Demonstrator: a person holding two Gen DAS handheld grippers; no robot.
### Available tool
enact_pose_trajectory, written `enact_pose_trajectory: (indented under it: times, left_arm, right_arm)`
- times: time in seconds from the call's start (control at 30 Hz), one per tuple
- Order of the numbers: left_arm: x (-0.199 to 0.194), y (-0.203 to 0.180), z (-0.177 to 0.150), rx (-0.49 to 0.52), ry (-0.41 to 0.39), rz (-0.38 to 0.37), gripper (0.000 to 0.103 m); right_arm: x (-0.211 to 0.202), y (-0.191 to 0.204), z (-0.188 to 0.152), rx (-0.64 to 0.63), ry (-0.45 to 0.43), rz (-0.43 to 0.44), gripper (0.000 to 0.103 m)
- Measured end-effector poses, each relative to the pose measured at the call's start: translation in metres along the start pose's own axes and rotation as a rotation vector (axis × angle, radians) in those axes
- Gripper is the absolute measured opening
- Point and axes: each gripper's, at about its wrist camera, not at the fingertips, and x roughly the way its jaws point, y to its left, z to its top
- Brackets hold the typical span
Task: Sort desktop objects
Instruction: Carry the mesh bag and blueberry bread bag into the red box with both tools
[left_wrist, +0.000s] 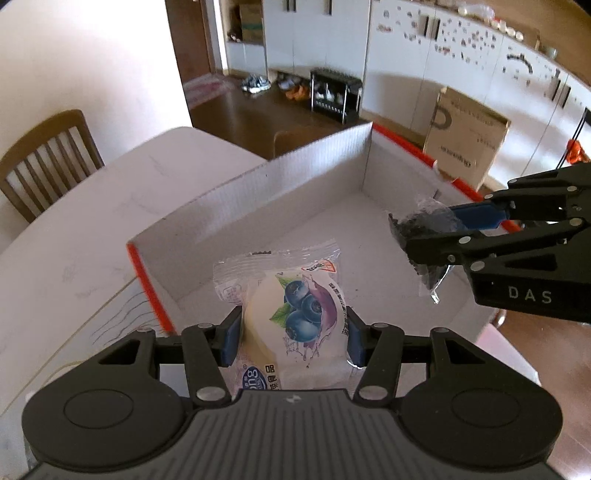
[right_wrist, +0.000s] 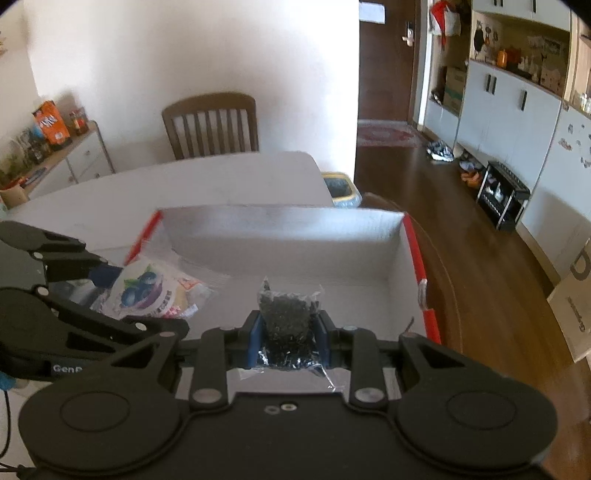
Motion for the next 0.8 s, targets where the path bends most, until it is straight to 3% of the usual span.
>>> enact_pose_trajectory:
  times: [0.47,0.8]
  left_arm:
    - [0.061,-0.004,0.012,0.056,0.152,0.018,0.054]
    - [0.073,-0.009,0.009,0.078,0.224,-0.009,0.054]
  right_arm:
    - [0.059,-0.012,0.000,-0.004,0.157,0.022,0.029]
    - [0.083,-0.017,-0.004,0.001,0.284,0.013,0.029]
